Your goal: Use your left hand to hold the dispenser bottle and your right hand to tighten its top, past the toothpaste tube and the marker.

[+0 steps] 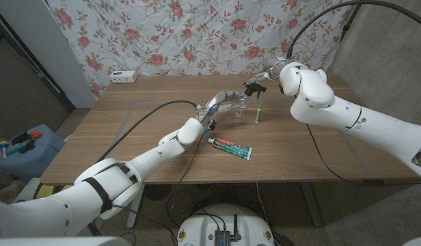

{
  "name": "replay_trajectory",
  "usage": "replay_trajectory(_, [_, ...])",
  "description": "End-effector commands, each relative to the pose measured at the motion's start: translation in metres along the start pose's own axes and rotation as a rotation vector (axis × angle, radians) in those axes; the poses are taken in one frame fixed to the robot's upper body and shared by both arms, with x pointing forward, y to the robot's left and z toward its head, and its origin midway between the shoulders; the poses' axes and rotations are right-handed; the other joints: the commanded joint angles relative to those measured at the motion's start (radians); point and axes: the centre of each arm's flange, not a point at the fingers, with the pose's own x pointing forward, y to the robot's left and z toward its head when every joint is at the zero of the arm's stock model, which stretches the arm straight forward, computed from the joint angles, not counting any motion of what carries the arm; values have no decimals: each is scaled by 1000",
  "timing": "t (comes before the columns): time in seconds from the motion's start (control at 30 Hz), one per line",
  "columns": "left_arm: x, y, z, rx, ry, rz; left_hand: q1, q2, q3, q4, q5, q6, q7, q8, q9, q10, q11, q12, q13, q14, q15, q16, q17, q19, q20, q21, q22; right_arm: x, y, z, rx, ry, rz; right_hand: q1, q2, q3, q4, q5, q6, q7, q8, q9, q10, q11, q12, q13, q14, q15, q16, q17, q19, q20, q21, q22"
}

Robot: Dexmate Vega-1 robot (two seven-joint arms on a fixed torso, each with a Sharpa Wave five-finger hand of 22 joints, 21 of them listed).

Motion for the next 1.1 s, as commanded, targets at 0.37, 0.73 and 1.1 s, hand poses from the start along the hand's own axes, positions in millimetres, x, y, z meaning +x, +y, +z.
replay_trajectory(0.37, [-5, -1, 1, -1, -3, 10, -23, 39, 78, 67, 7, 56, -43, 7, 2, 3, -10, 7, 4, 6, -72, 6, 3, -5, -54, 1, 3, -1, 3, 9, -4, 27, -7, 19, 33, 23, -16, 1, 79, -3, 19, -3, 47, -7, 8, -1, 45, -21, 7, -1, 37, -8, 8, 3])
replay_trajectory(0.73, [-6, -3, 1, -7, -2, 16, -24, 39, 78, 67, 7, 56, -43, 7, 2, 4, -9, 7, 4, 6, -71, 6, 3, -6, -53, 0, 3, -2, 6, 13, -6, 47, 5, 25, 38, 31, -28, -1, 138, 0, 36, -6, 81, -10, 11, -1, 72, -34, 8, -4, 49, -11, 6, 3])
replay_trajectory(1.1, [-6, -4, 0, -8, -1, 21, -23, 39, 79, 66, 7, 56, -44, 7, 2, 4, -7, 8, 4, 6, -72, 6, 3, -6, -53, 1, 3, 0, 7, 17, -26, 69, 9, 33, 42, 38, -40, -3, 193, 4, 54, -7, 96, -11, 8, -2, 96, -41, 10, -4, 60, -7, 4, 3])
